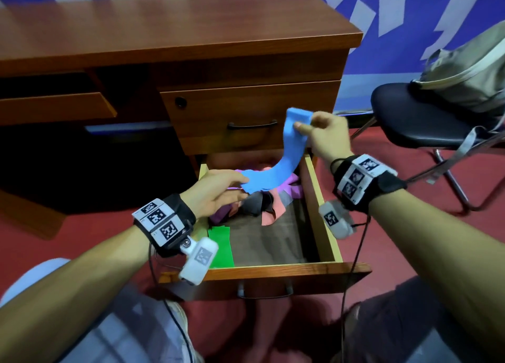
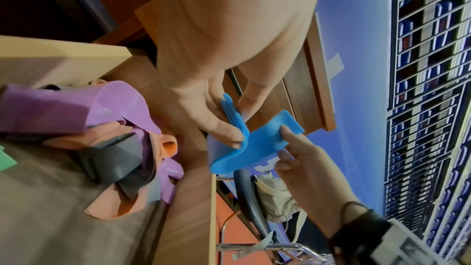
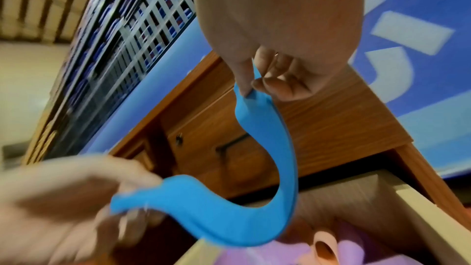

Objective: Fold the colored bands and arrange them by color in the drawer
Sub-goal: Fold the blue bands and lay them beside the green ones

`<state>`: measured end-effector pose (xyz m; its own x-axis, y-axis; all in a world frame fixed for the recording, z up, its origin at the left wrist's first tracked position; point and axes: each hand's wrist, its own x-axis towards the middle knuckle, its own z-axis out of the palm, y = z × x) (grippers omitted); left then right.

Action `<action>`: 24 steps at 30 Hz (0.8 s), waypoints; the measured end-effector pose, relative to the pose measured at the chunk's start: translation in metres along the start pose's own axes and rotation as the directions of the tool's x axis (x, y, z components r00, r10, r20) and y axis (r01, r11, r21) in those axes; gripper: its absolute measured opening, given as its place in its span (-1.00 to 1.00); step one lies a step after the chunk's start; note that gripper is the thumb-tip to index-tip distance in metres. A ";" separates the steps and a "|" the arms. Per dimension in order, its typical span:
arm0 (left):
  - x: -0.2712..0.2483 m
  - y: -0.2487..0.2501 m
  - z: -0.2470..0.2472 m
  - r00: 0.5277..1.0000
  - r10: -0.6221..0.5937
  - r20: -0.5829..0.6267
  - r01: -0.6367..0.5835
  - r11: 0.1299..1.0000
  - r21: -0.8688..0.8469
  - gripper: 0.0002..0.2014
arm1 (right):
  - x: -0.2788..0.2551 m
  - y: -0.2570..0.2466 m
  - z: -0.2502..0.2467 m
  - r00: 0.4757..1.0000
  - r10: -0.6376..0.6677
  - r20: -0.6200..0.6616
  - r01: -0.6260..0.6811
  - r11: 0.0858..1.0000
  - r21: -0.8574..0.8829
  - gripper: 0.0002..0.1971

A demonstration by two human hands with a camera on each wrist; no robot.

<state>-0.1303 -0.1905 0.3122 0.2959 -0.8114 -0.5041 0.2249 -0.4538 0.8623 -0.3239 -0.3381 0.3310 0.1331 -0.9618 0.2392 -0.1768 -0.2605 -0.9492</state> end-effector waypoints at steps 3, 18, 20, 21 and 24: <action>-0.004 0.003 0.005 0.998 -0.044 0.040 0.045 0.998 -0.048 -0.94 | -0.026 0.012 0.023 0.968 -0.083 0.238 0.122 0.980 -0.156 -0.73; -0.020 0.010 0.005 0.991 -0.105 0.080 0.120 0.972 -0.201 -0.87 | -0.068 0.004 0.031 0.727 -0.305 0.615 0.612 0.694 -0.379 -0.97; -0.023 0.012 0.006 0.991 -0.097 0.088 0.114 0.969 -0.220 -0.87 | -0.065 0.003 0.030 0.700 -0.326 0.636 0.663 0.629 -0.407 -0.92; -0.025 0.012 0.006 0.992 -0.093 0.088 0.111 0.967 -0.230 -0.86 | -0.064 0.003 0.029 0.685 -0.336 0.646 0.688 0.591 -0.422 -0.89; -0.027 0.013 0.007 0.991 -0.097 0.089 0.115 0.965 -0.235 -0.84 | -0.064 -0.001 0.028 0.616 -0.341 0.711 0.769 0.457 -0.447 -0.88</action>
<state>-0.1417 -0.1771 0.3377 0.1891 -0.7931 -0.5790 0.4698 -0.4447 0.7626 -0.3047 -0.2745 0.3105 0.8352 -0.4436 0.3251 -0.4142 -0.8962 -0.1588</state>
